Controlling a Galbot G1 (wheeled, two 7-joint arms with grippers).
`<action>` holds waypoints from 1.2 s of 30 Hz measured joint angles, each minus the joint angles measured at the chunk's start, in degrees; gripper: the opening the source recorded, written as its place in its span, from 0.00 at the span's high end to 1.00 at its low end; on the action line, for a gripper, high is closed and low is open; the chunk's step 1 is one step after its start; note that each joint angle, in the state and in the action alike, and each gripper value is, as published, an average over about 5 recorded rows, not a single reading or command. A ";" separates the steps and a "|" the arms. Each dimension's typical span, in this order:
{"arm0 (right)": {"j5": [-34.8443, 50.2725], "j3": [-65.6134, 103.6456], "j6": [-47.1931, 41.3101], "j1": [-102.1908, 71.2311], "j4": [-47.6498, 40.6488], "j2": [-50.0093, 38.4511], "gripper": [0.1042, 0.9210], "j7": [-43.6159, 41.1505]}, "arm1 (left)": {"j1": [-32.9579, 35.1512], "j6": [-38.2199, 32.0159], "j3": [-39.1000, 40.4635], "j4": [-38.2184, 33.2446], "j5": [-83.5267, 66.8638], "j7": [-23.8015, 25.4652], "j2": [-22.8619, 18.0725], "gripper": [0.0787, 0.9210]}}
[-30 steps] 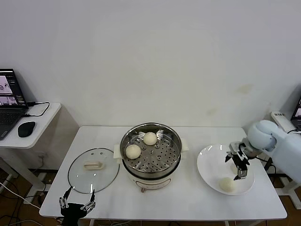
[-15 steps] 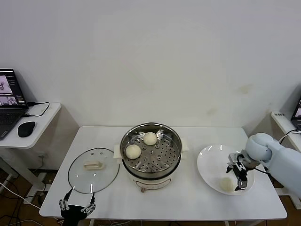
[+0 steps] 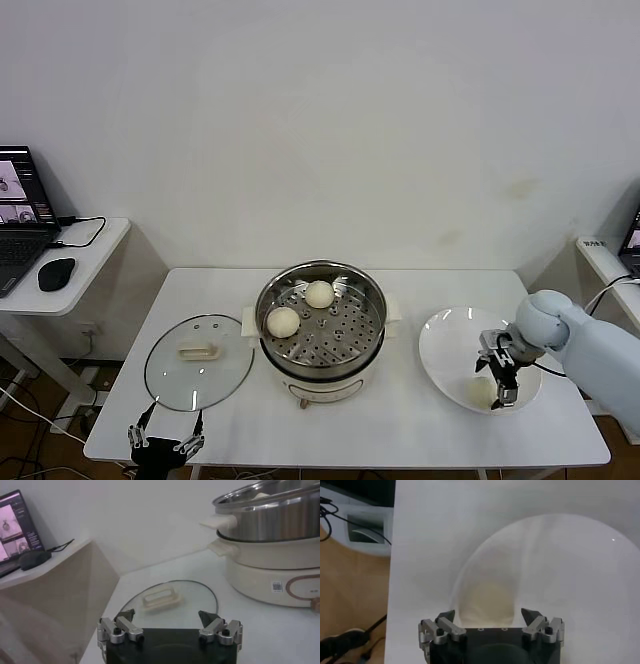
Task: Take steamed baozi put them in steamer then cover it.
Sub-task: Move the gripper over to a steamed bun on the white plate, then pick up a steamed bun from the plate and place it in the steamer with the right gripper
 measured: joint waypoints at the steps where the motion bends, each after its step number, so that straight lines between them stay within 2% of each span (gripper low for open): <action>1: 0.03 0.00 0.00 -0.03 -0.08 0.01 0.13 0.00 | 0.00 0.00 0.01 0.01 0.00 0.00 -0.01 0.12; 3: 0.10 0.02 -0.01 -0.13 -0.17 -0.06 0.15 -0.01 | 0.00 -0.01 0.04 0.02 0.00 0.00 -0.03 0.12; 8: 0.23 0.24 -0.13 -0.45 -0.21 -0.38 0.28 -0.28 | -0.12 -0.02 0.14 0.23 0.00 0.00 -0.04 0.12; 16: 0.44 0.72 -0.25 -0.58 -0.74 -0.27 0.36 -0.57 | -0.35 -0.05 0.33 0.53 0.01 -0.02 -0.05 0.12; 29: 5.52 -1.93 0.48 8.43 -1.50 -0.78 0.37 -2.65 | -1.42 -0.11 0.66 1.07 -0.04 -0.31 -0.12 0.12; 36: 12.10 -6.27 6.45 21.01 -4.96 2.82 0.37 -5.62 | -2.41 -0.27 0.48 1.13 0.28 -0.78 -0.10 0.12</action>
